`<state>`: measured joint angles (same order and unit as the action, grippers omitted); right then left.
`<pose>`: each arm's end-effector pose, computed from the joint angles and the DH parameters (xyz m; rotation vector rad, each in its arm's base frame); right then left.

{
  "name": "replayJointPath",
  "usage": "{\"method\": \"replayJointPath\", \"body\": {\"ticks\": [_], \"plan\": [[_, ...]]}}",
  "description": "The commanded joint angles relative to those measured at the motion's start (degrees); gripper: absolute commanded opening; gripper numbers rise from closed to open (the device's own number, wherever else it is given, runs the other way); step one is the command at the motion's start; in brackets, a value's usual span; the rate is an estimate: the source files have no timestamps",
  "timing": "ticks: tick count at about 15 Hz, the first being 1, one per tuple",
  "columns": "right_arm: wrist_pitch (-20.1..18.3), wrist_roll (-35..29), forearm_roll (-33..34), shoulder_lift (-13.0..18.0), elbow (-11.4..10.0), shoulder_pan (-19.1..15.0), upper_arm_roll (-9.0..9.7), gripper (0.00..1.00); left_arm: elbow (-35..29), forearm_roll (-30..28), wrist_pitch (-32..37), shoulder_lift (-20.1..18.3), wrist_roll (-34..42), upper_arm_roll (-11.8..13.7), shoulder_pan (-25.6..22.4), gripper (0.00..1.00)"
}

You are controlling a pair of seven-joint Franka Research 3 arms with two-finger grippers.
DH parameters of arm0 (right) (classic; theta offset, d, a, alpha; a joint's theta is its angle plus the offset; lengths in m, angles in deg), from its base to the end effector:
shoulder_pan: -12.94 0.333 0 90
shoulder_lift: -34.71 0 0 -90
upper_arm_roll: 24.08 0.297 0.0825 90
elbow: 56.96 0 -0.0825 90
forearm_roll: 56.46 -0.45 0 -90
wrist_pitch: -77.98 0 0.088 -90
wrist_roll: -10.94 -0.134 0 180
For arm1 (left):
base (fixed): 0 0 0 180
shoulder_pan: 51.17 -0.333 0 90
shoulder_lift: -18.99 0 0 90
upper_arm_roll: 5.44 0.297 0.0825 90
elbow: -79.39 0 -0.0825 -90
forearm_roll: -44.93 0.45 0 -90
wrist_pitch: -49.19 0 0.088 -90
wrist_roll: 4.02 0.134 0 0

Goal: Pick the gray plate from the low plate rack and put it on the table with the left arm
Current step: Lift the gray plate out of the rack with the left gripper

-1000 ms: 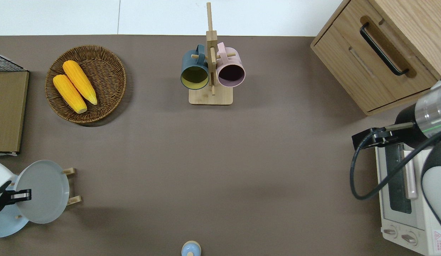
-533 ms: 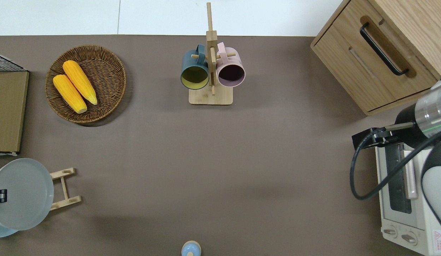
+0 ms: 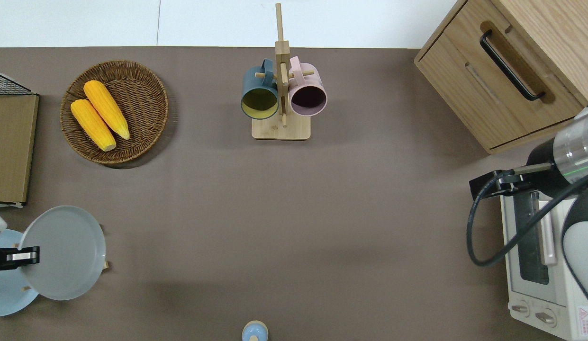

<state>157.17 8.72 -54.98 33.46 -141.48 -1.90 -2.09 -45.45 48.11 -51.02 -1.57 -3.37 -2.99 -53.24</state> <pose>0.5993 0.0691 0.6014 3.1074 0.1291 -0.1735 0.5056 0.0471 0.4690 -3.1024 -0.0815 0.1131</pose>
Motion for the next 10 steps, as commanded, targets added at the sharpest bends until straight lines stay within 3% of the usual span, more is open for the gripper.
{"method": "replayJointPath", "body": {"ticks": [1, 6, 10], "plan": [[-0.62, -0.68, 0.37, 0.12, 0.33, -1.32, 1.21, 0.983, -0.58, -7.55, -0.69, 1.75, 0.15, 0.63, 4.43, 0.13], [-0.62, -0.68, 0.37, 0.12, 0.41, -1.32, 1.13, 0.983, -1.19, -17.49, -2.27, 3.59, 1.02, 0.63, 7.95, 0.13], [-0.62, -0.68, 0.37, 0.2, 0.41, -1.32, 1.21, 0.983, -1.72, -23.82, -2.45, 5.26, 8.12, 0.72, 7.69, 0.13]]}}
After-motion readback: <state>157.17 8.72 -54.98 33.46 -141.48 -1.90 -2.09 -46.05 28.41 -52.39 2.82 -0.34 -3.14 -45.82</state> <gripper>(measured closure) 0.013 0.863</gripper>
